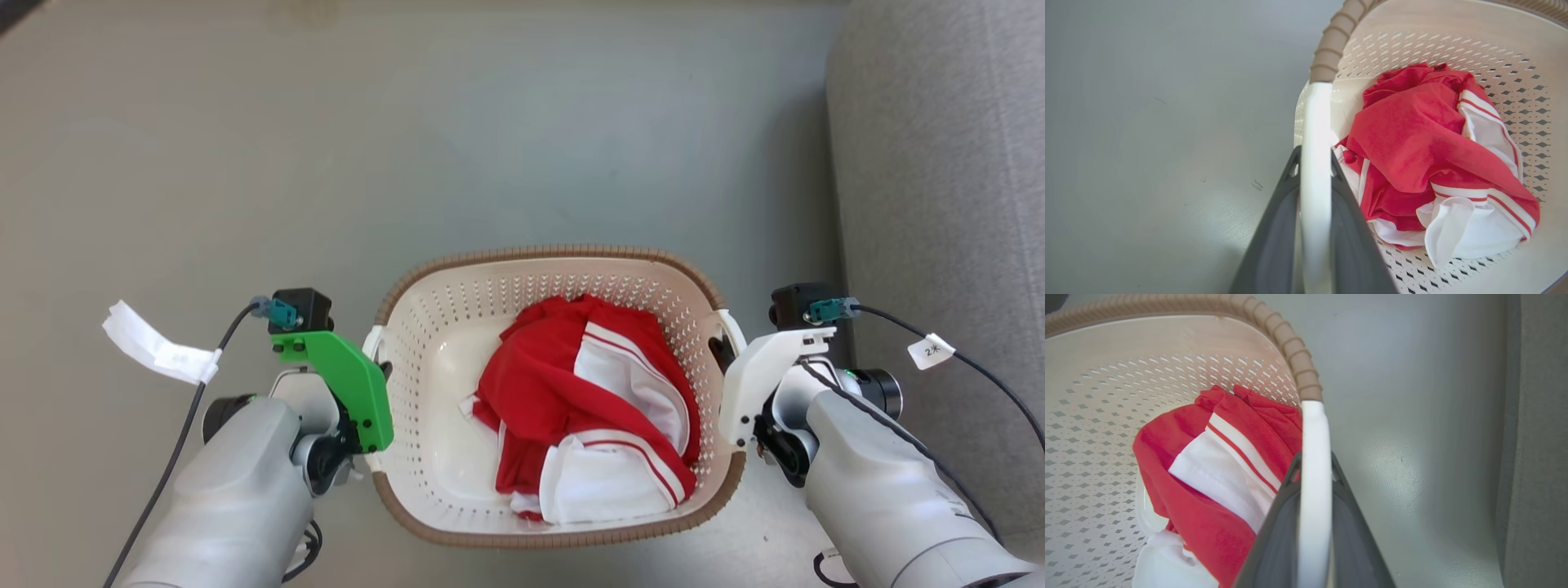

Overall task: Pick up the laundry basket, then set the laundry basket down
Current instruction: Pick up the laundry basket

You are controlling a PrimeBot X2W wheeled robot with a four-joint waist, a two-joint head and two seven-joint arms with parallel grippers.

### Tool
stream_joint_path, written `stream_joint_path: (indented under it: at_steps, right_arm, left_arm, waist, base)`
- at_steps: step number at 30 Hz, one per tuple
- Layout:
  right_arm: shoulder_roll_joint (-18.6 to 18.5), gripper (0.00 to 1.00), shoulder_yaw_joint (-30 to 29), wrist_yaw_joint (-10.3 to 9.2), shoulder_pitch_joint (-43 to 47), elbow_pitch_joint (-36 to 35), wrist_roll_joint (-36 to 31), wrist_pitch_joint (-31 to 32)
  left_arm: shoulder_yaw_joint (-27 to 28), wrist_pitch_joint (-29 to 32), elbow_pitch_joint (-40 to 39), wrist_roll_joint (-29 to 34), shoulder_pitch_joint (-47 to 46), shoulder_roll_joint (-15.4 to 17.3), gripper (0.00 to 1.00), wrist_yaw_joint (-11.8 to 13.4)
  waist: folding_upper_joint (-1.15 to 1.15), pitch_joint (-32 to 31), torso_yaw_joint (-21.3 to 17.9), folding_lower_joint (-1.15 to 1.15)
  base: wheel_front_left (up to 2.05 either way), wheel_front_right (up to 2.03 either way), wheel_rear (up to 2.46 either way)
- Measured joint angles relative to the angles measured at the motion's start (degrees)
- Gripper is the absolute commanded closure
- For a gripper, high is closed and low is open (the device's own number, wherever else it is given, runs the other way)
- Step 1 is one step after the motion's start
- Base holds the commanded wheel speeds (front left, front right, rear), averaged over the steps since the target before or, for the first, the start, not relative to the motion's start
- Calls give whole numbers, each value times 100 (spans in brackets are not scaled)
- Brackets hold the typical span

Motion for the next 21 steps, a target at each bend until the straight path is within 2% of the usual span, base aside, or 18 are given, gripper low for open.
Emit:
stream_joint_path:
  at_steps: [21]
  right_arm:
    - [41,100,342,60,508,109,573,768]
  left_arm:
    - [-152,602,154,-571,604,57,100,-3]
  waist:
    - [0,-1365,-123,0]
  base:
    - [0,0,0]
